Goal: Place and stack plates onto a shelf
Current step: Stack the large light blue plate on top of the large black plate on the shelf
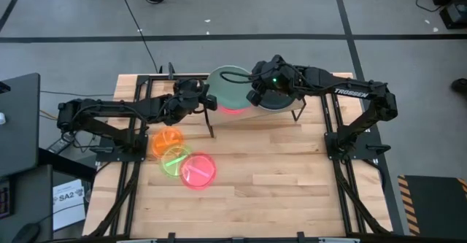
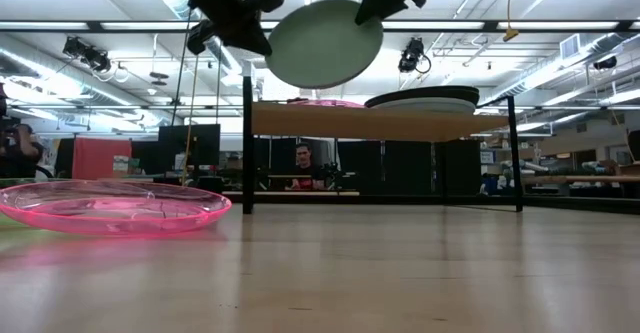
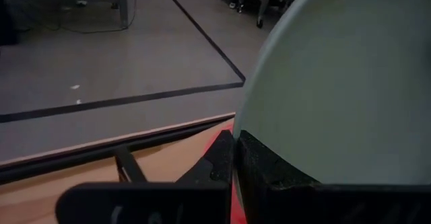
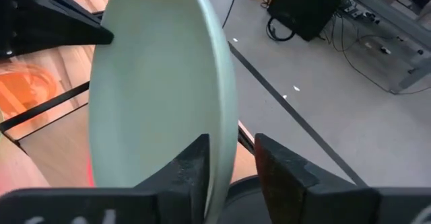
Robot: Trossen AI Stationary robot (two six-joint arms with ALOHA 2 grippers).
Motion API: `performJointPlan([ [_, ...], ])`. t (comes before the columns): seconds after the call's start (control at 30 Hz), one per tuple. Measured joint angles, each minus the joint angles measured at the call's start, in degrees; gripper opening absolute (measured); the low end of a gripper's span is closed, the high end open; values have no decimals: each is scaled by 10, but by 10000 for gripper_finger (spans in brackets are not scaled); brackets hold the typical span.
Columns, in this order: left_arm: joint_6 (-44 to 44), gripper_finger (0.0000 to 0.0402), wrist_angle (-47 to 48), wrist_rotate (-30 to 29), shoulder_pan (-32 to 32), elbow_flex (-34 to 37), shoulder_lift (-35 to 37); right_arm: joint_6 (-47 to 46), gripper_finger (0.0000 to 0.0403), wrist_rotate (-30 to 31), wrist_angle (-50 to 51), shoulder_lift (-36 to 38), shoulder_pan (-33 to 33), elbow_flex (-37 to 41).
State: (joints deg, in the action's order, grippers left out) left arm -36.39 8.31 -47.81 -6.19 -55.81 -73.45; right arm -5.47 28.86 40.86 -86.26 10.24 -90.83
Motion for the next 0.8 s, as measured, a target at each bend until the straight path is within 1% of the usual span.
performJointPlan([
  [0.37, 0, 13, -5, 3, 1, 0, 0, 10, 19, 8, -2, 0, 1, 0],
  [0.57, -2, 30, -4, 7, 1, 0, 0, 20, 18, 9, -3, 0, 1, 0],
  [0.7, -3, 40, -4, 29, 1, 0, 0, 24, 23, 2, 0, 0, 1, 0],
  [0.8, -3, 42, -5, 32, 1, 0, 0, 27, 21, -2, 0, 0, 1, 0],
])
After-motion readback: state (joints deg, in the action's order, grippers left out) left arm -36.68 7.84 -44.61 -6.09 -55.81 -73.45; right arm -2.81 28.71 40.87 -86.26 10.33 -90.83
